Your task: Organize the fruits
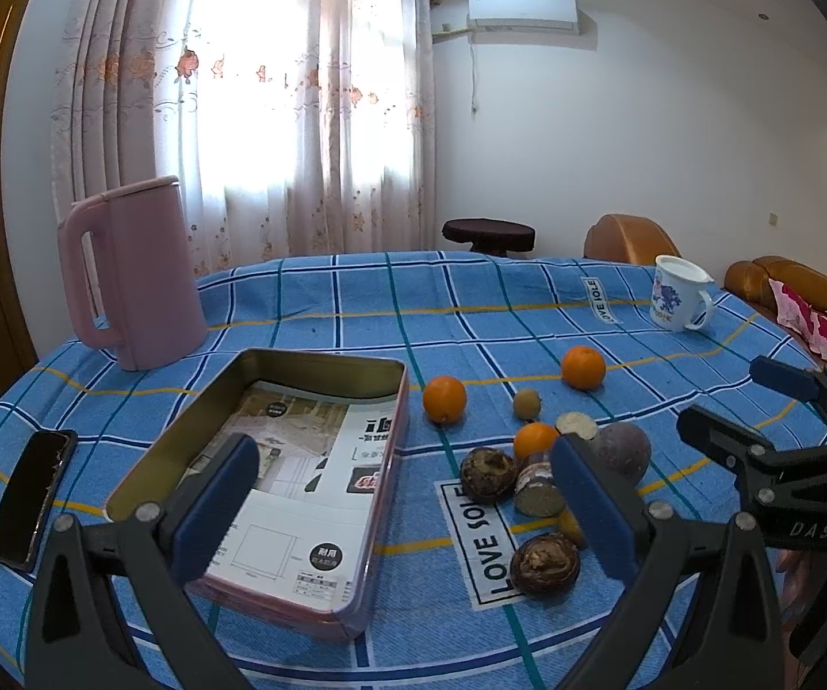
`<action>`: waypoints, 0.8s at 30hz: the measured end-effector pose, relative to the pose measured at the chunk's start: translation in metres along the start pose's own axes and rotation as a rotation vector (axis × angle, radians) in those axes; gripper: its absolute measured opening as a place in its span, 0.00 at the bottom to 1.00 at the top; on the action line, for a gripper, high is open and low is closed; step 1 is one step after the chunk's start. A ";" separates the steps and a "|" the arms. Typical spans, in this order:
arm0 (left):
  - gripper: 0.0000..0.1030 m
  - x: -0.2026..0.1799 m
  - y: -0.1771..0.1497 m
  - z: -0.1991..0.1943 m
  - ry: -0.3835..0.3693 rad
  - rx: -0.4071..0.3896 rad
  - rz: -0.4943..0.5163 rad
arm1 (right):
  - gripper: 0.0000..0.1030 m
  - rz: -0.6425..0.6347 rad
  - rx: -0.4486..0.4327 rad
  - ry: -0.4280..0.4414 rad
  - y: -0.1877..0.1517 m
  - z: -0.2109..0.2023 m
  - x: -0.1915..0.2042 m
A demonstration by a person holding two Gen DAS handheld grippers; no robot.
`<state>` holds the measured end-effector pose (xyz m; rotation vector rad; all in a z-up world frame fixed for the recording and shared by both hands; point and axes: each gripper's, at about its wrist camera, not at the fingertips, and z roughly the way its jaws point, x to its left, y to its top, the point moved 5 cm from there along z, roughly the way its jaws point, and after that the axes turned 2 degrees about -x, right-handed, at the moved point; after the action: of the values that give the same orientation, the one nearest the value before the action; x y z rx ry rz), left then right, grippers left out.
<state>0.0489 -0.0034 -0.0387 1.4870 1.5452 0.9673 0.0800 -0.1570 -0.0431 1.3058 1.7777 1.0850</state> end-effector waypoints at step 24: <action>1.00 -0.002 0.000 0.000 0.002 0.002 0.001 | 0.99 -0.002 0.010 0.008 -0.005 0.003 0.000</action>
<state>0.0493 -0.0051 -0.0390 1.4891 1.5475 0.9685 0.0804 -0.1575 -0.0485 1.3072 1.7913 1.0832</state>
